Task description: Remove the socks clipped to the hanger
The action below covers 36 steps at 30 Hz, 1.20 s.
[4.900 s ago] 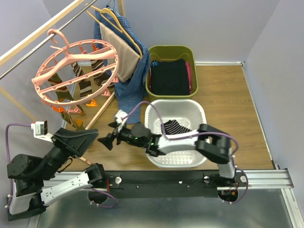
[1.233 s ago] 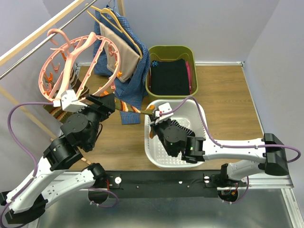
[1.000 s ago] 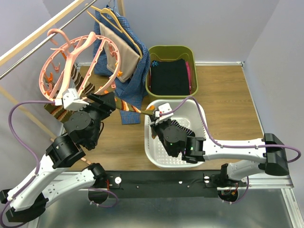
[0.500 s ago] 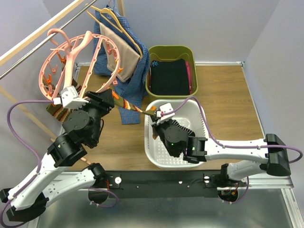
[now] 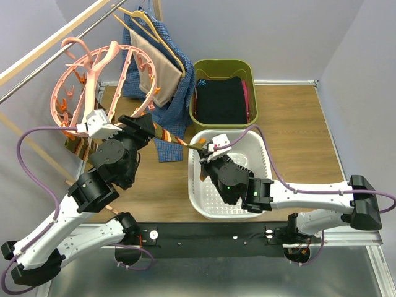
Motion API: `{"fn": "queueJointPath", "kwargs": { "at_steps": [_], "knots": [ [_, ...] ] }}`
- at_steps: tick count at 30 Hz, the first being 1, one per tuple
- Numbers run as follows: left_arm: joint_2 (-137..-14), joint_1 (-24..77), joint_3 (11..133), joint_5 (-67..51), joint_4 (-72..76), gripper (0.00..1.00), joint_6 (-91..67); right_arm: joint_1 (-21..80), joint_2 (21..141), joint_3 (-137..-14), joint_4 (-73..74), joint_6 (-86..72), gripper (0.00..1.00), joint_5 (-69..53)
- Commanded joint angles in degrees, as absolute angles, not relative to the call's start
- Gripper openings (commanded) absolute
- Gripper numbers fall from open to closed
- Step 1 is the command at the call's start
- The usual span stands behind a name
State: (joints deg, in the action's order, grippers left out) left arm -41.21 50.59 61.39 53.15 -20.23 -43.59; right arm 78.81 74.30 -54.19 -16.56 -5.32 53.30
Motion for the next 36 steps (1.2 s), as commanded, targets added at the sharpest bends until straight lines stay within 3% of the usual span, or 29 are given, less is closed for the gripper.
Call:
{"fn": "queueJointPath", "kwargs": {
  "at_steps": [1,11,16,22,26,36],
  "knots": [
    [-41.92,50.19,61.35,55.72,-21.0,0.7,-47.55,79.19,72.86,-53.44,-15.29,-6.33,0.04,53.79],
    [-43.41,50.27,62.05,57.04,-26.02,0.73,-54.23,79.19,72.51,-53.26,-15.47,-6.68,0.04,53.18],
    [-44.38,50.27,62.05,59.5,-24.08,0.69,-52.21,79.19,72.33,-53.44,-14.68,-7.12,0.04,52.82],
    [-42.81,50.19,60.38,61.35,-18.29,0.48,-47.91,79.19,71.54,-52.65,-14.41,-7.47,0.04,52.82],
    [-42.98,50.19,60.47,61.44,-16.96,0.23,-45.88,79.19,71.46,-52.38,-13.89,-7.82,0.04,52.91],
    [-41.57,50.19,59.77,59.59,-16.96,0.02,-43.86,79.19,66.19,-51.94,-3.45,-8.35,0.04,60.81]
  ]
}}
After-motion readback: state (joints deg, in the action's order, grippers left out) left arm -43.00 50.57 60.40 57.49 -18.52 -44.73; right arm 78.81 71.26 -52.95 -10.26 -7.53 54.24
